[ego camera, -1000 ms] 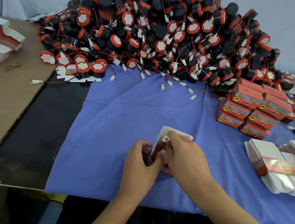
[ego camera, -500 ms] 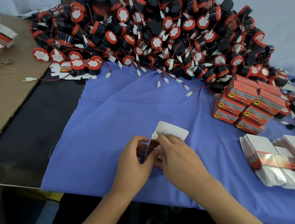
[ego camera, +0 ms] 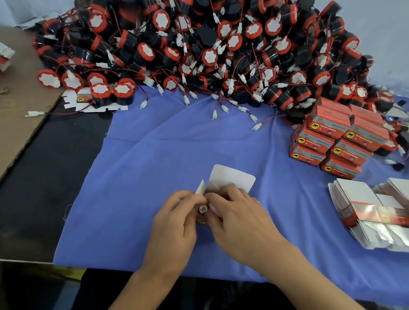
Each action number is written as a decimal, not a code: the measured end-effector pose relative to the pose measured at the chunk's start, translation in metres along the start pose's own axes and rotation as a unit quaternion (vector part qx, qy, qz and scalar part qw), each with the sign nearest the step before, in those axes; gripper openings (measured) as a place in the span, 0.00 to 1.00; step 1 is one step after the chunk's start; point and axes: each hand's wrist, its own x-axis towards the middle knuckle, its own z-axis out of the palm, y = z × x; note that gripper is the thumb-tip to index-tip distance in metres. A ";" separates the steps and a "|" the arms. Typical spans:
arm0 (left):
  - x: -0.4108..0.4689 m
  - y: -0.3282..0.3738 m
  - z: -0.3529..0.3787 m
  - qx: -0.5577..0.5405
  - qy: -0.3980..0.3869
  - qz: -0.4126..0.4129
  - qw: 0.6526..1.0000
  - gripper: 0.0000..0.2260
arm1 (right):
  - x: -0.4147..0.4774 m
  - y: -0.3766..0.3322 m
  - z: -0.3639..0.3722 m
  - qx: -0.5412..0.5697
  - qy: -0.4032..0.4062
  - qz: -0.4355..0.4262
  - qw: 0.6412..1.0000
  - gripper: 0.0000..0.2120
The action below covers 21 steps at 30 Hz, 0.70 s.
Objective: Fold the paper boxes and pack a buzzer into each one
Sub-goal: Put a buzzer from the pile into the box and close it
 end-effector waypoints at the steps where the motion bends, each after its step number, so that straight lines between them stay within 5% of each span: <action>1: 0.000 0.001 -0.001 0.012 -0.005 0.005 1.000 0.12 | -0.001 0.000 -0.001 0.015 0.003 0.004 1.000 0.14; 9: 0.013 0.007 -0.014 -0.019 -0.066 -0.071 0.995 0.14 | 0.003 -0.002 -0.008 0.106 0.020 0.034 0.994 0.11; 15: 0.013 0.009 -0.012 0.019 -0.059 -0.062 0.996 0.10 | 0.009 0.000 -0.016 0.204 -0.050 0.063 0.976 0.10; 21: 0.011 0.013 -0.016 -0.013 -0.066 -0.067 0.995 0.17 | 0.008 -0.007 -0.006 0.213 0.049 0.104 0.970 0.03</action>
